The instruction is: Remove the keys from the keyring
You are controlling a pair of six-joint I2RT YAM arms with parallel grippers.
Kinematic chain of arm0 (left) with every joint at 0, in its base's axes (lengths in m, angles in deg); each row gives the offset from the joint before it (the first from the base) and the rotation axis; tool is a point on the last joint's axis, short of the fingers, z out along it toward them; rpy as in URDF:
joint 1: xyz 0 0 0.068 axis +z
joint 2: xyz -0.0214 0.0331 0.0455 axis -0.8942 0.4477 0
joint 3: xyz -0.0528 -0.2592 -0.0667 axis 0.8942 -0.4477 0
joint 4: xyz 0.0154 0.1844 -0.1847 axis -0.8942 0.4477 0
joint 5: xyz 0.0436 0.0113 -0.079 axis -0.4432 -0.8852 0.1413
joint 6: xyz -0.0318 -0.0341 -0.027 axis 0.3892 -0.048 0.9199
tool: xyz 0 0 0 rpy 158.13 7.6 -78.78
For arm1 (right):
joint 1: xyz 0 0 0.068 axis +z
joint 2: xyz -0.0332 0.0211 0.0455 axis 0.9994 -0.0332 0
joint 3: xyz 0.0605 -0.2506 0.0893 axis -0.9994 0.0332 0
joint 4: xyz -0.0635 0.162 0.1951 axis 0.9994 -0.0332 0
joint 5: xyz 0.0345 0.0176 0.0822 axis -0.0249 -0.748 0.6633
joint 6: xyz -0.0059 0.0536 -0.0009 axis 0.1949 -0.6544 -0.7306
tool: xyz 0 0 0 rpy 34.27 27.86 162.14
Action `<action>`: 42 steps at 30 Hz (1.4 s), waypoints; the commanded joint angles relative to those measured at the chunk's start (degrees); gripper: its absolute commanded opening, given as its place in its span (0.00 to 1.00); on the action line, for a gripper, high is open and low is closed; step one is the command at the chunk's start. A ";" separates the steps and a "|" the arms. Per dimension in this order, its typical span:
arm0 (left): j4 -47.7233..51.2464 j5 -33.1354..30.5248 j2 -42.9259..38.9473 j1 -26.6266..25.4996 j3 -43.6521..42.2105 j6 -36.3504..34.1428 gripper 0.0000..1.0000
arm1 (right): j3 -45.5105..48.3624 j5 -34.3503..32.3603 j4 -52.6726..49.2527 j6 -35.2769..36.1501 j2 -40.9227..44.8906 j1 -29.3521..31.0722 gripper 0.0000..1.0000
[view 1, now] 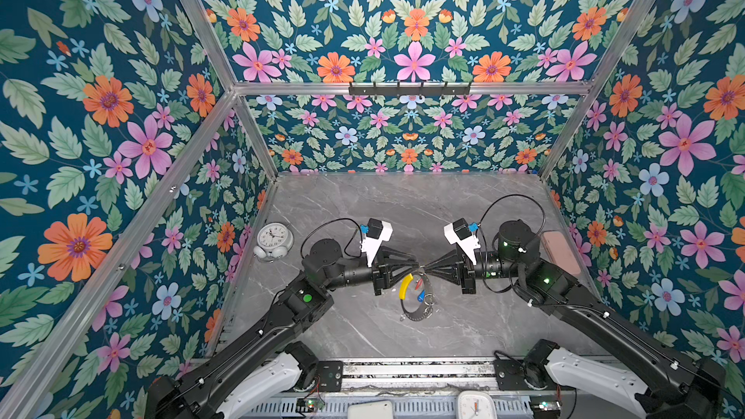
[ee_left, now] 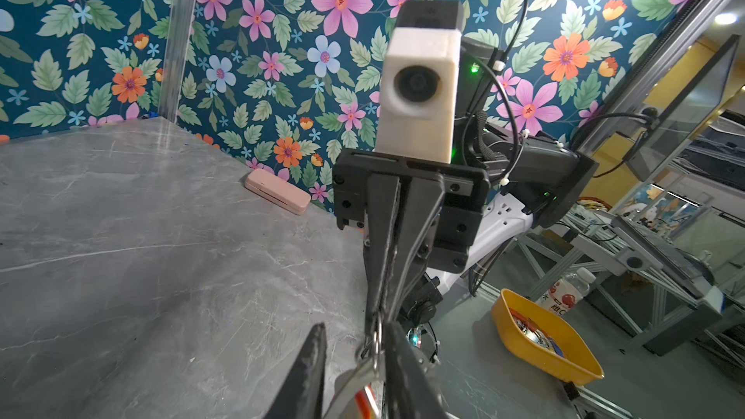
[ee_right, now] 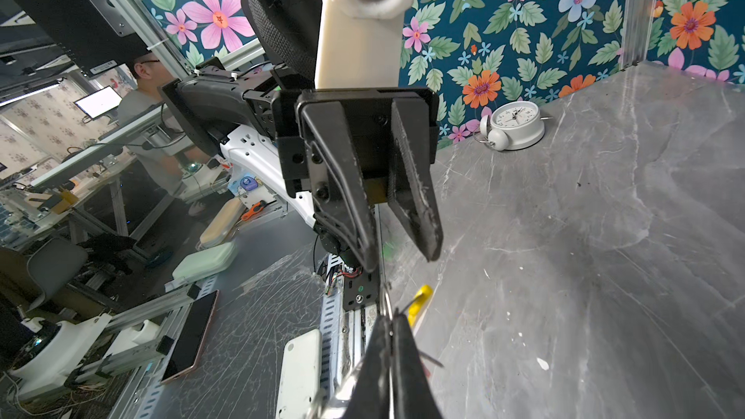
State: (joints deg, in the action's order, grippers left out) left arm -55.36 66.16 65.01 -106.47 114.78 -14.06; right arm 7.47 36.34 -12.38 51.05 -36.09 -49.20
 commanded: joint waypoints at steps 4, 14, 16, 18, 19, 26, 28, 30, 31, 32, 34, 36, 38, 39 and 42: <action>-4.16 3.47 0.86 0.04 0.19 1.08 0.26 | -0.04 -2.31 2.86 -0.94 0.17 0.03 0.00; -4.80 3.97 1.91 0.02 0.13 1.70 0.19 | -0.71 -3.41 3.83 -1.48 -0.03 0.04 0.00; -5.18 4.01 2.01 0.03 0.10 1.77 0.17 | -0.82 -3.22 3.84 -1.58 -0.31 0.06 0.00; -5.73 4.02 2.10 0.09 0.14 1.82 0.15 | -0.96 -2.94 3.98 -1.66 -0.48 0.02 0.00; -6.22 4.12 2.19 0.09 0.07 1.98 0.14 | -1.02 -2.87 3.94 -1.74 -0.64 0.05 0.00; -9.25 4.17 3.05 0.06 -0.42 3.15 0.02 | -0.98 -2.38 4.66 -2.43 -1.11 0.01 0.00; -10.34 4.01 3.33 0.05 -0.64 3.75 0.00 | -1.02 -2.41 4.94 -2.52 -1.10 0.04 0.00; -11.40 3.36 3.33 0.00 -1.01 4.30 0.00 | -1.04 -2.35 5.31 -2.79 -0.87 0.02 0.00; -12.27 2.93 3.21 0.09 -1.27 4.54 0.00 | -0.94 -2.76 5.71 -3.18 -0.64 0.03 0.00; -12.89 2.46 2.95 0.09 -1.59 4.59 0.00 | -0.94 -3.13 6.06 -3.44 -0.37 0.03 0.00; -14.46 1.34 2.25 0.00 -2.36 4.83 0.00 | -0.65 -4.23 7.06 -4.25 0.48 -0.01 0.10; -16.38 0.61 1.63 0.06 -2.97 5.20 0.00 | -0.09 -5.24 8.73 -5.39 1.46 0.01 0.22; -18.66 -0.22 0.90 -0.01 -3.66 5.70 0.00 | 0.80 -6.68 11.45 -7.00 2.95 0.02 0.29; -20.01 -0.74 0.64 0.02 -4.08 6.03 0.00 | 1.48 -7.62 13.05 -7.93 3.86 0.11 0.33; -24.48 -2.22 -0.15 -0.02 -5.52 7.33 0.00 | 3.84 -10.81 18.13 -10.80 6.80 0.13 0.41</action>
State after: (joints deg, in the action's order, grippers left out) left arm -72.17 65.83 65.38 -106.52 109.90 -8.00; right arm 10.31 29.21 -1.80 43.90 -30.76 -49.14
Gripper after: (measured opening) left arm 0.050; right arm 0.407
